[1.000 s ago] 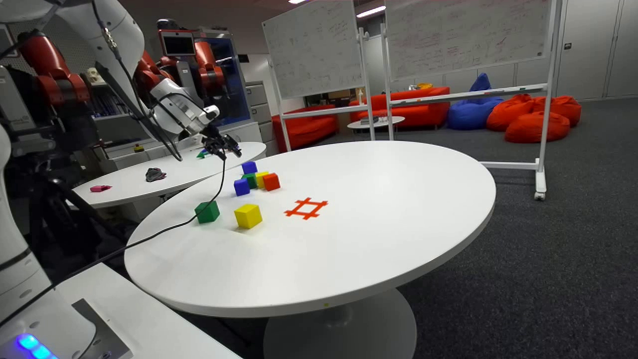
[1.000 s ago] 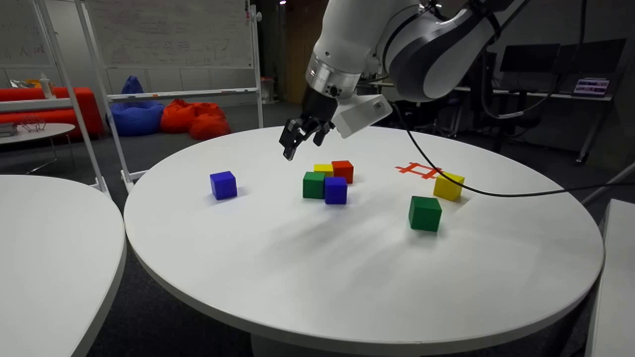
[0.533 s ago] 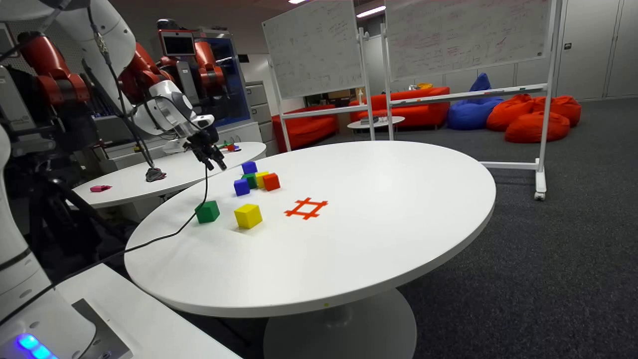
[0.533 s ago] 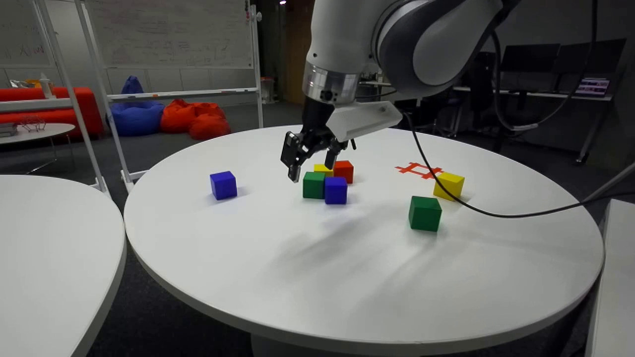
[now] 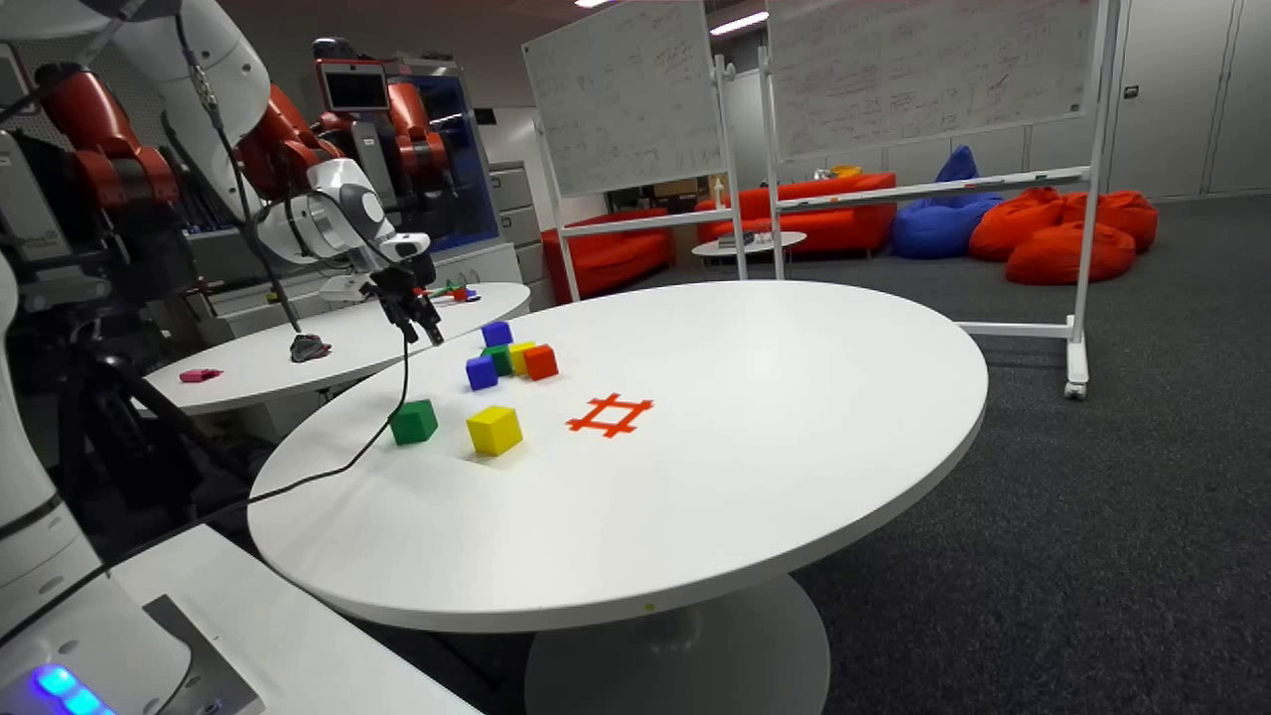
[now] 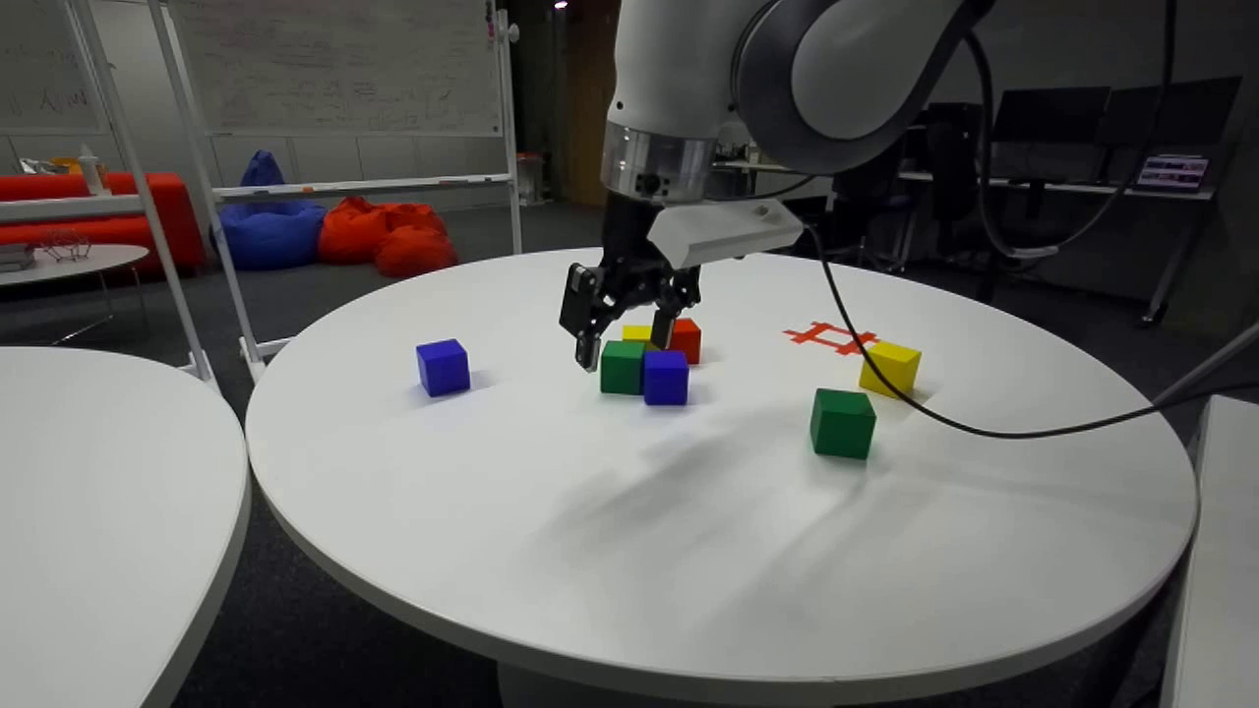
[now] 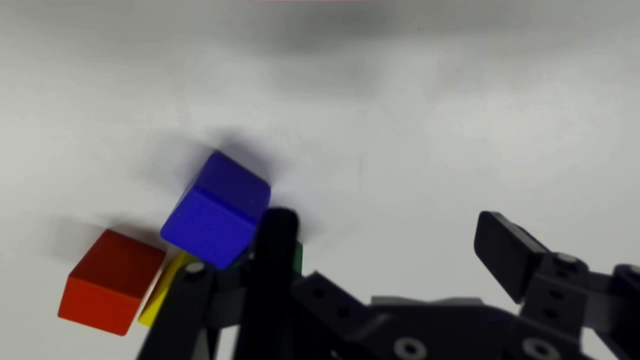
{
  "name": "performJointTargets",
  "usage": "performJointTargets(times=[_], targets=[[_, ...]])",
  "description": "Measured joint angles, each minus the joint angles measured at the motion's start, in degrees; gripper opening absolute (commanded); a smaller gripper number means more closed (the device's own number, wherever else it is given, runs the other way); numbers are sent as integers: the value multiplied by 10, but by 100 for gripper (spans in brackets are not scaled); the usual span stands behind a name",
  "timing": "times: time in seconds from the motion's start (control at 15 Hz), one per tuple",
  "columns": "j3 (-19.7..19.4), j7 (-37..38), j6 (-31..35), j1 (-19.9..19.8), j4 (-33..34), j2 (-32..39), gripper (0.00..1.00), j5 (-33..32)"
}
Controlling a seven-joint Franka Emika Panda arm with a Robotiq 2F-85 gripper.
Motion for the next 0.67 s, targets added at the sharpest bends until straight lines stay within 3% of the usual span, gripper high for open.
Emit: performJointTargets(times=[0.33, 0.67], targets=[[-9, 3, 0, 7, 0, 1, 100, 0], [-11, 10, -58, 12, 4, 2, 100, 69]])
